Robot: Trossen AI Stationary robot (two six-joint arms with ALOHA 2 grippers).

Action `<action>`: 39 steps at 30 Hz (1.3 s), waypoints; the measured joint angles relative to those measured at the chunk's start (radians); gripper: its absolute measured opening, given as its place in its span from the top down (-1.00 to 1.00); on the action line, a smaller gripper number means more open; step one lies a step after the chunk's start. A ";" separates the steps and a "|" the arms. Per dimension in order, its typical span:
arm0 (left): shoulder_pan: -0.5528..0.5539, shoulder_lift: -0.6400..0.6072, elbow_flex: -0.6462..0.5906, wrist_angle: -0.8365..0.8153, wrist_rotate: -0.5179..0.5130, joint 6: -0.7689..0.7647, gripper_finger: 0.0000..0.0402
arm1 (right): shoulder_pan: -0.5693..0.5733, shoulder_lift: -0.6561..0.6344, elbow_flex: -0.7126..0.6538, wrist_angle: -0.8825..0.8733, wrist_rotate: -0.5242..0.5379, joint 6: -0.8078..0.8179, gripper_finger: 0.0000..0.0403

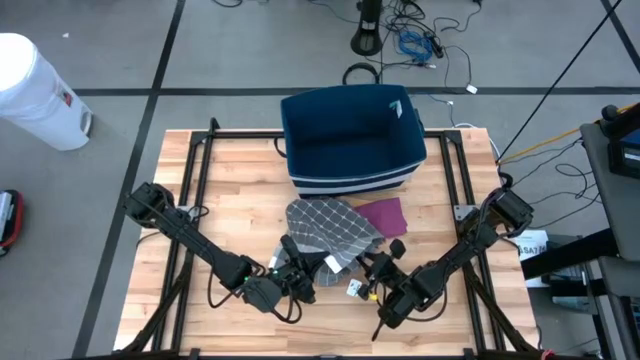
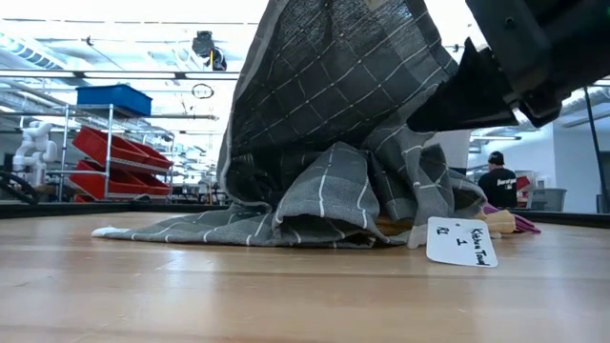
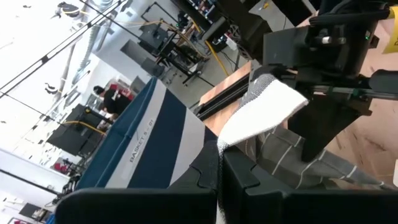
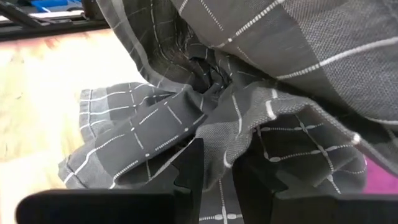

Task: Fold towel
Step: Fold the gray towel

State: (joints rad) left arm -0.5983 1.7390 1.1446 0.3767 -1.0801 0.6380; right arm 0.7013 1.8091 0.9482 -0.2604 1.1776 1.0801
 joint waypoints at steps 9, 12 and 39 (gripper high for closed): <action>0.000 0.000 0.000 0.004 -0.006 0.015 1.00 | -0.007 0.000 0.000 -0.006 -0.140 -0.103 0.97; -0.005 0.000 0.000 0.033 -0.042 0.065 1.00 | -0.008 0.000 0.000 -0.005 -0.193 -0.133 0.99; -0.152 0.000 0.406 0.289 -0.073 0.779 1.00 | 0.234 -0.866 0.012 0.217 -0.515 -1.289 1.00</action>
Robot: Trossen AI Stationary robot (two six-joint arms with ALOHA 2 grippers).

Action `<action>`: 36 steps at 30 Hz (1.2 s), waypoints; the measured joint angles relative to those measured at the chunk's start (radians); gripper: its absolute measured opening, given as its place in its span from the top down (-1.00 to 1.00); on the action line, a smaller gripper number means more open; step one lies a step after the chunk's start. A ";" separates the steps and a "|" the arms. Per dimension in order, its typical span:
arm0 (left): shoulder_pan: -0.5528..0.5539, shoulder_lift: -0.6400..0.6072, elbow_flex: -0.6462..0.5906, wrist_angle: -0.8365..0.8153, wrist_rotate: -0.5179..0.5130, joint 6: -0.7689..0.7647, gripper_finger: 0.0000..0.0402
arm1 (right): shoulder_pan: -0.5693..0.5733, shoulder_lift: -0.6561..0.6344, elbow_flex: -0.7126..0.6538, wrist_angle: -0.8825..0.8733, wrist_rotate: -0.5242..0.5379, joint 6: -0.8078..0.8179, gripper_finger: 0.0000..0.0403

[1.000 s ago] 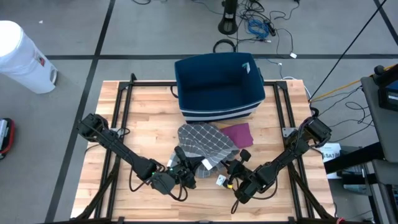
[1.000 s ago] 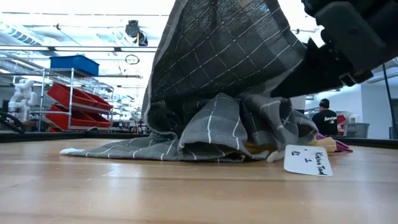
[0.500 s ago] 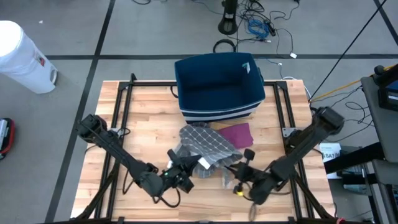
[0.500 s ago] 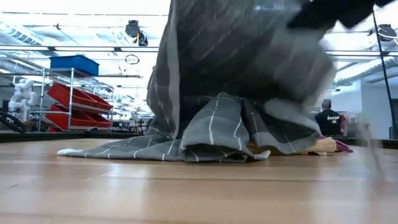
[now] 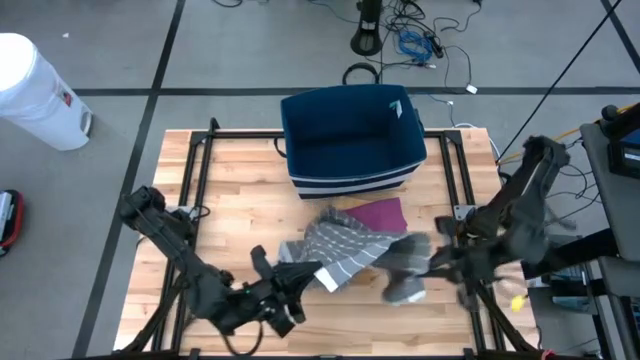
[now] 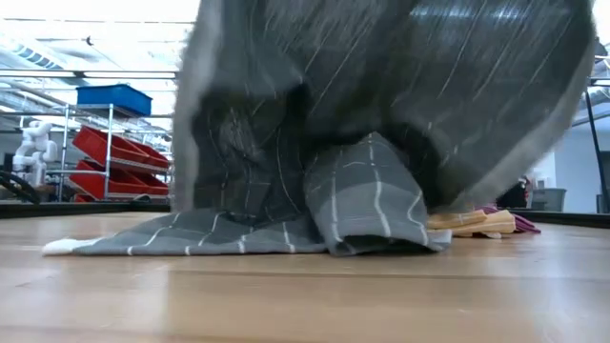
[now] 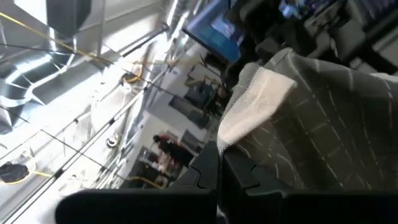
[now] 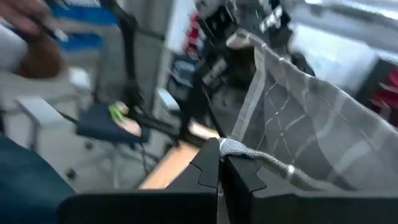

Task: Fold towel
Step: Fold the gray towel

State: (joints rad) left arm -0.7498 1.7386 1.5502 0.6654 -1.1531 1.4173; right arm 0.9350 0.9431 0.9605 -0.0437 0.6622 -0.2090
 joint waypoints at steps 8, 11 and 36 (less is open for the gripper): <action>-0.061 -0.001 0.173 -0.103 0.061 0.008 1.00 | 0.031 -0.106 0.077 -0.087 -0.104 -0.114 1.00; -0.067 -0.001 0.222 -0.158 0.136 -0.007 1.00 | 0.030 -0.101 0.135 -0.149 -0.142 -0.149 1.00; -0.003 0.000 0.627 -0.843 0.572 -0.228 1.00 | 0.030 0.055 0.685 -0.547 -0.466 -0.457 1.00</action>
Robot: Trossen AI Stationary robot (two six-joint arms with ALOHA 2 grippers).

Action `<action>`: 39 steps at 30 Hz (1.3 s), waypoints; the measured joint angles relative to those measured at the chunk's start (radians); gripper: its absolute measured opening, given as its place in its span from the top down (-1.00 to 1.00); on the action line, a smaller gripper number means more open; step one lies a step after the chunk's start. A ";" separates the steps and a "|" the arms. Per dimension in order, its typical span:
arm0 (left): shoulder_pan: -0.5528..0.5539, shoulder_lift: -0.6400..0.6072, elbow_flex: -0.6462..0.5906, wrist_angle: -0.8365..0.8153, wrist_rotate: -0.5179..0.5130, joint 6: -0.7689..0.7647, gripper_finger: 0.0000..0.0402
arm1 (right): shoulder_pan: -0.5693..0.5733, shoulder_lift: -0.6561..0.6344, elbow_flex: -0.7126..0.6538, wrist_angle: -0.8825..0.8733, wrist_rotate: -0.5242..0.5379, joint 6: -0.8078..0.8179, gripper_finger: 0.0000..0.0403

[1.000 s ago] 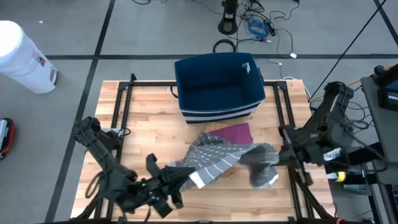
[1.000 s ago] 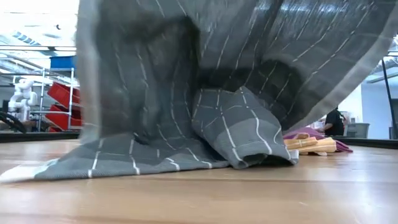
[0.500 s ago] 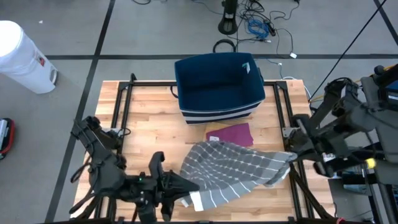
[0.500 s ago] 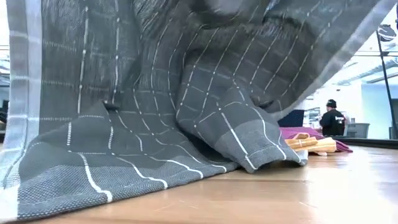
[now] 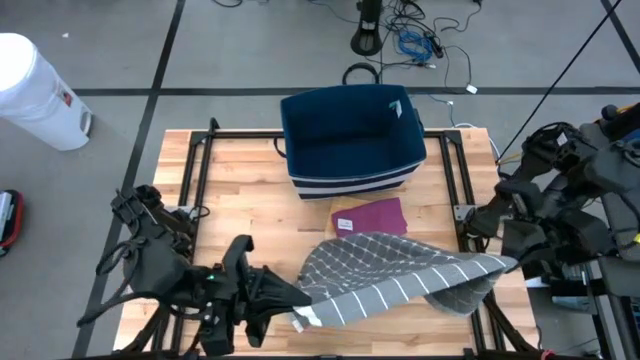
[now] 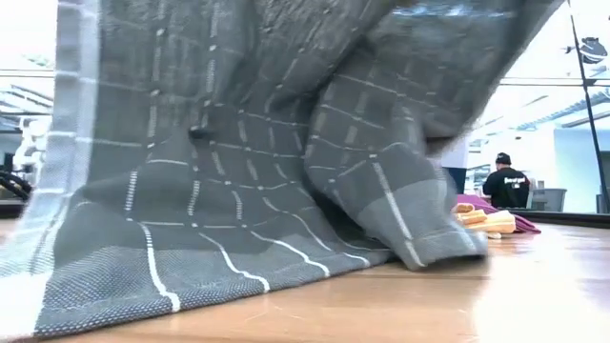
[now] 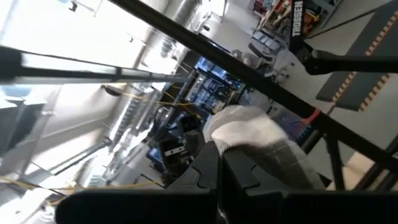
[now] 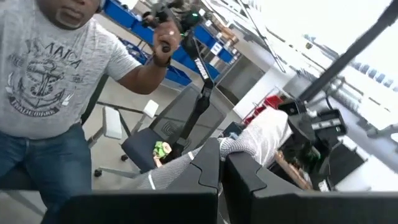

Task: Fold towel
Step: Fold the gray towel

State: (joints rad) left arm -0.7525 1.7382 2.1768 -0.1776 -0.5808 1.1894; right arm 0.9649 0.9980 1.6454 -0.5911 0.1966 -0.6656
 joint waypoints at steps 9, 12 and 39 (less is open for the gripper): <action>-0.022 0.001 0.071 0.002 -0.003 0.122 1.00 | -0.001 0.080 0.183 -0.142 -0.014 -0.061 1.00; -0.027 0.001 0.102 0.004 -0.003 0.165 1.00 | -0.001 0.110 0.248 -0.185 -0.011 -0.075 1.00; 0.083 -0.061 0.181 -0.155 -0.180 0.123 1.00 | -0.003 0.192 0.518 -0.442 0.189 0.046 1.00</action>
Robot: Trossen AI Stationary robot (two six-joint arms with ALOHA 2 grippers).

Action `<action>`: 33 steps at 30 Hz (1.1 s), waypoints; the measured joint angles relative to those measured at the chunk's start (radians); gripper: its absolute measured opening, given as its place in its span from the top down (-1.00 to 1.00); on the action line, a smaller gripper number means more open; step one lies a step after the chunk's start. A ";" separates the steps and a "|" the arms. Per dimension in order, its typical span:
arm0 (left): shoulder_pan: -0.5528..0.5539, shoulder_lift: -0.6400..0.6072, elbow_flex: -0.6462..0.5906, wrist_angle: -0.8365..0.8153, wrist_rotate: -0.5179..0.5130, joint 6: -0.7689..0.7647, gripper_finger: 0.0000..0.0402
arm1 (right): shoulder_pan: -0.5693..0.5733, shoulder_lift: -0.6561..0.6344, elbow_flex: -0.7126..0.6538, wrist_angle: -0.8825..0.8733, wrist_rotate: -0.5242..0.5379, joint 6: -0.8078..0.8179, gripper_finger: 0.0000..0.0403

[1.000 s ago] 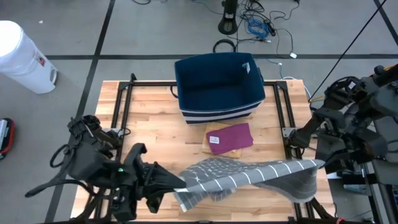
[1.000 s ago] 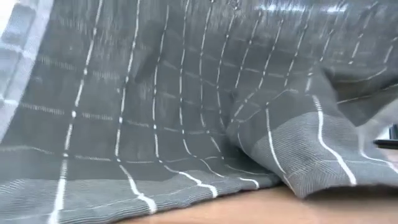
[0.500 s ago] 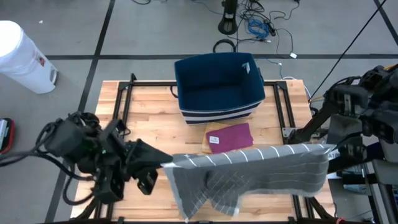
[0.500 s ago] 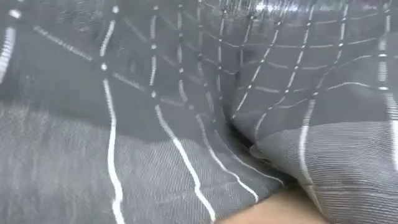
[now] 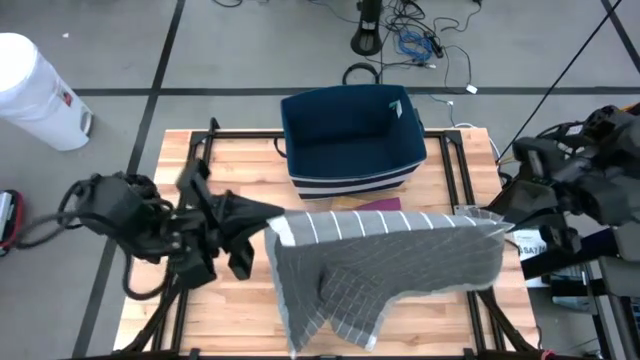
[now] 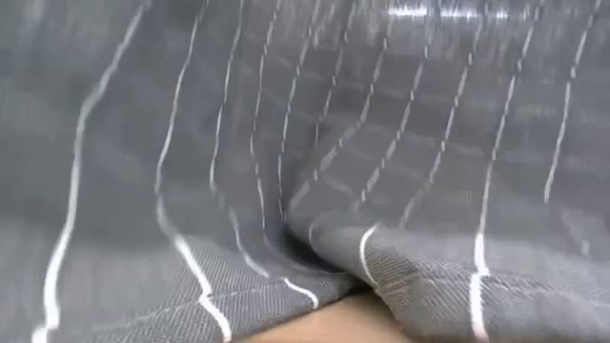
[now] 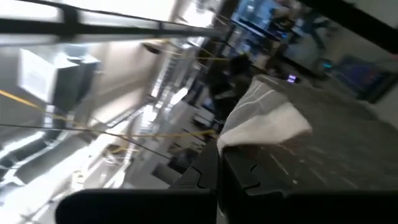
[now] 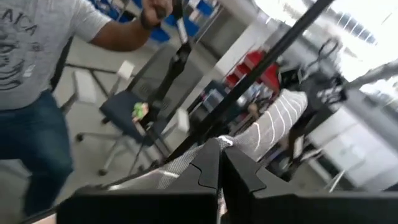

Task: Fold towel
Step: Fold the gray towel

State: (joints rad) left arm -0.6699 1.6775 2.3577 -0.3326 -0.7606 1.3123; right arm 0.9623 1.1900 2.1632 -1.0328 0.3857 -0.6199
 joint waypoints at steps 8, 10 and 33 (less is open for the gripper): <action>0.047 0.000 0.000 -0.206 0.130 -0.199 1.00 | 0.000 0.024 0.000 -0.112 -0.001 0.148 1.00; 0.062 0.000 0.000 -0.255 0.146 -0.237 1.00 | 0.000 0.033 0.000 -0.145 -0.001 0.179 1.00; 0.244 -0.014 -0.002 -0.678 0.386 -0.581 1.00 | 0.000 0.011 -0.001 -0.347 -0.074 0.402 1.00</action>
State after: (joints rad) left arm -0.4260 1.6632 2.3554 -1.0110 -0.3744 0.7314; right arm 0.9619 1.2013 2.1620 -1.3795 0.3116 -0.2183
